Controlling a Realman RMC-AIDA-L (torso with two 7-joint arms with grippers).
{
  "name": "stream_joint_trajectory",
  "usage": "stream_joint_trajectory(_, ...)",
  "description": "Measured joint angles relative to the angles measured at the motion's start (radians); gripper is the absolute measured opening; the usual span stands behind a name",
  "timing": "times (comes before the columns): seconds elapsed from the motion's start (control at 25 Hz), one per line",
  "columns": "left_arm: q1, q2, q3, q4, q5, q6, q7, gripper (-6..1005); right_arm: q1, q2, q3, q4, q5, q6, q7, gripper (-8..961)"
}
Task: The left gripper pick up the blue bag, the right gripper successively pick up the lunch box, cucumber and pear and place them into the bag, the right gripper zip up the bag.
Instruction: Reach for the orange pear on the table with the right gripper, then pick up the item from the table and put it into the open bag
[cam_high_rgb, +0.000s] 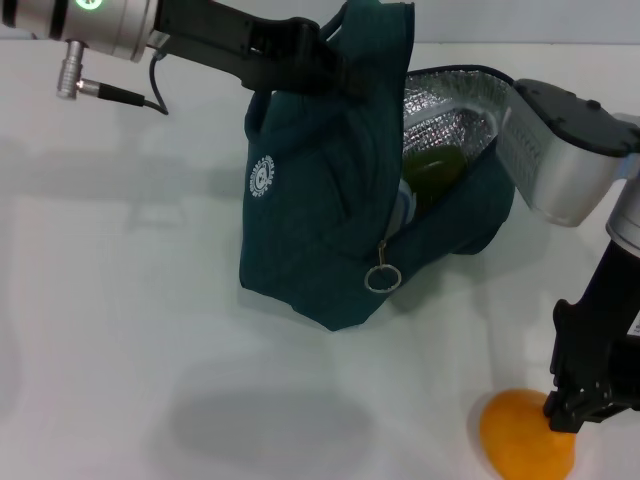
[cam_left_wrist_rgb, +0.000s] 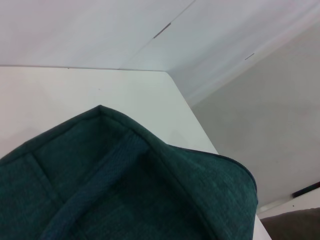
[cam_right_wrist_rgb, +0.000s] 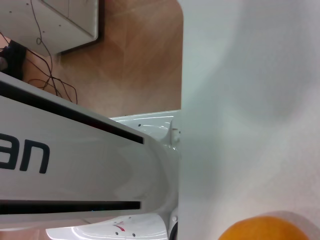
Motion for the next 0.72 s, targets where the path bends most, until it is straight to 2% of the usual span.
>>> stream_joint_trajectory(0.24,0.002,0.0,0.0,0.0,0.0,0.001,0.002,72,0.001,-0.002,0.0,-0.007,0.0,0.003,-0.001,43)
stream_joint_trajectory(0.56,0.004,0.001,0.0,0.0,0.0,0.004,0.006,73,0.001,-0.007,0.014,-0.017,0.0,-0.004,-0.006,41)
stream_joint_trajectory(0.72,0.005,0.002,0.0,-0.002,0.0,0.006,0.011,73,0.002,-0.009,0.061,-0.027,0.0,-0.023,-0.007,40)
